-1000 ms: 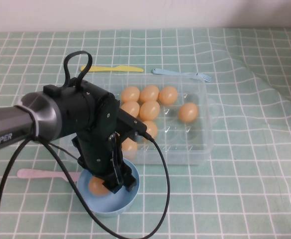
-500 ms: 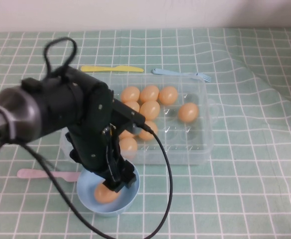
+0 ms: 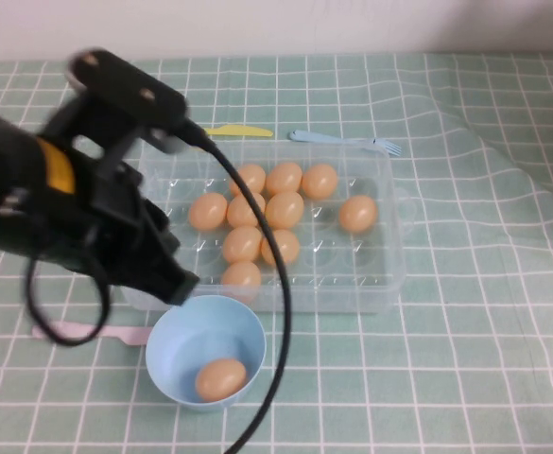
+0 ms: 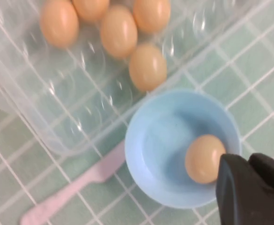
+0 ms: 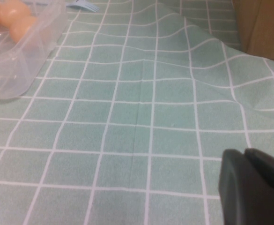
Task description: Take an egg out of the egg box
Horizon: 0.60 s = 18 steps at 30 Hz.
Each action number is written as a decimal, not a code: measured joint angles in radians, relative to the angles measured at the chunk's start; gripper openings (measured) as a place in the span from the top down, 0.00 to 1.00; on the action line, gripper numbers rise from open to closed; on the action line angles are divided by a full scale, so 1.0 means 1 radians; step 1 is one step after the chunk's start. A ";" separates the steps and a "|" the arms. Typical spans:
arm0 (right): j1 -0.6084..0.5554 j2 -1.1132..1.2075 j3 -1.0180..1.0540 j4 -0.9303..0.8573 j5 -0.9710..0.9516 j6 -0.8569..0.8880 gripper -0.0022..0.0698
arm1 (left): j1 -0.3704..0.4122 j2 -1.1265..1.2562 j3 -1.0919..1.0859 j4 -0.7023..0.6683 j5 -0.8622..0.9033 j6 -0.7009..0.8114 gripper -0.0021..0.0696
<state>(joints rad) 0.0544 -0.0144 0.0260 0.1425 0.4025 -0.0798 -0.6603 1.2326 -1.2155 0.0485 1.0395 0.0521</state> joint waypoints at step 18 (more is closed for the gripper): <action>0.000 0.000 0.000 0.000 0.000 0.000 0.99 | 0.000 -0.544 0.490 -0.094 -0.529 0.030 0.97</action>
<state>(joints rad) 0.0544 -0.0144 0.0260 0.1425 0.4025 -0.0798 -0.6603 0.6889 -0.7259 -0.0457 0.5101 0.0822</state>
